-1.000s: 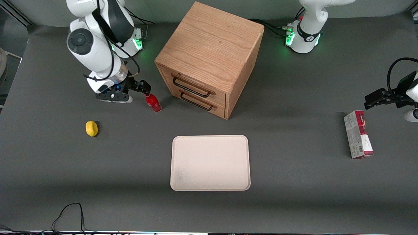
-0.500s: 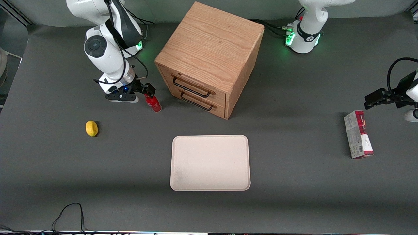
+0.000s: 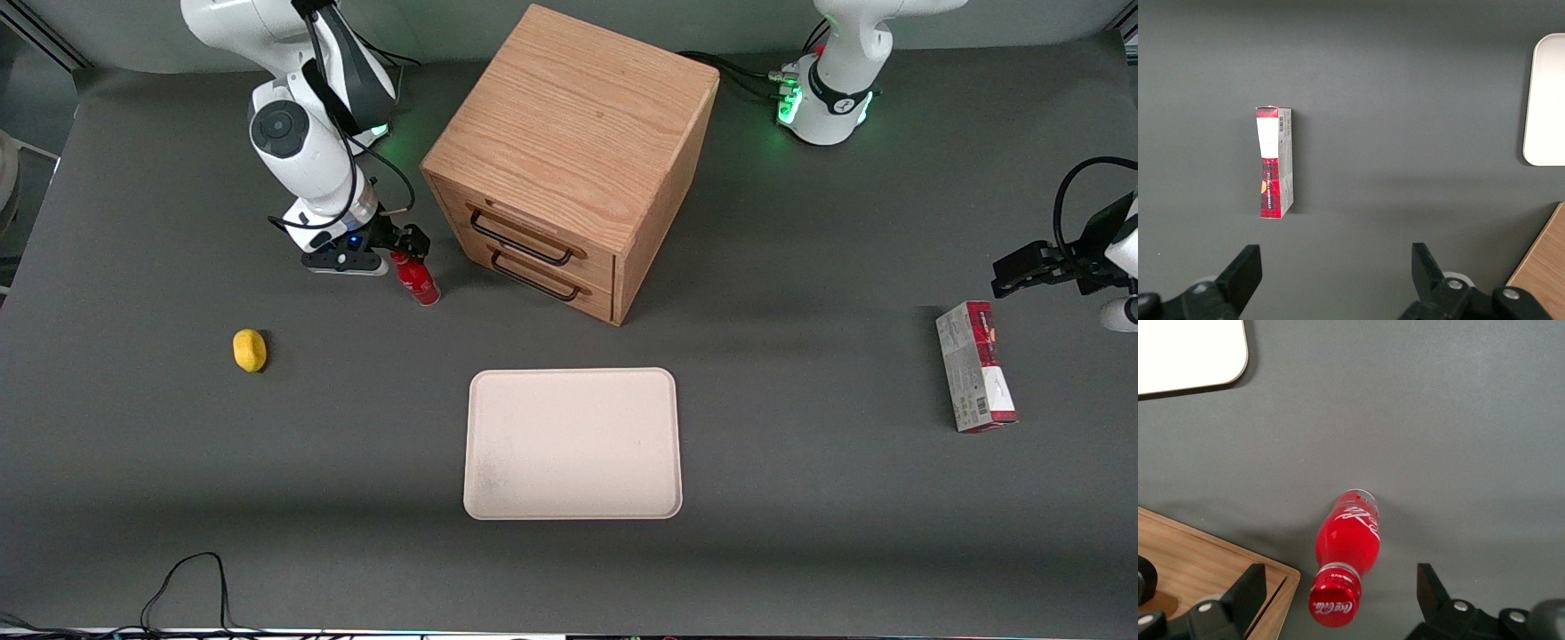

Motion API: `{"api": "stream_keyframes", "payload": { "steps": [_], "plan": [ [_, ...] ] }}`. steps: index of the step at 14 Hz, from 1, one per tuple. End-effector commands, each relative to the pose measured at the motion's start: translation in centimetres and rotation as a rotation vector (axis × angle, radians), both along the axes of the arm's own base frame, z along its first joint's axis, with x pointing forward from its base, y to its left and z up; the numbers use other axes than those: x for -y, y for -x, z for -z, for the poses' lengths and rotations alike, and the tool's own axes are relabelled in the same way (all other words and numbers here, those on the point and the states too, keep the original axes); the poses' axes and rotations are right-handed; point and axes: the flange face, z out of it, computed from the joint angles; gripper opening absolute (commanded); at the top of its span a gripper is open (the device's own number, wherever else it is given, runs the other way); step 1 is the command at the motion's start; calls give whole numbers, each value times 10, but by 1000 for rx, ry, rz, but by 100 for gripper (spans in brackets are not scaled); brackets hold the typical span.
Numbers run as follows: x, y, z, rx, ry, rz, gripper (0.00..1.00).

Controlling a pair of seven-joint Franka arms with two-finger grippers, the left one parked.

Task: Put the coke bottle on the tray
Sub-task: 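Close the right gripper on the bottle's cap end and lift it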

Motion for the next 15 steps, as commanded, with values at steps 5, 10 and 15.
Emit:
{"api": "stream_keyframes", "payload": {
  "steps": [5, 10, 15],
  "plan": [
    [-9, 5, 6, 2, -18, 10, 48],
    [-6, 3, 9, -4, -16, -2, 0],
    [-2, -19, -25, 13, -25, 15, 0]
  ]
}}
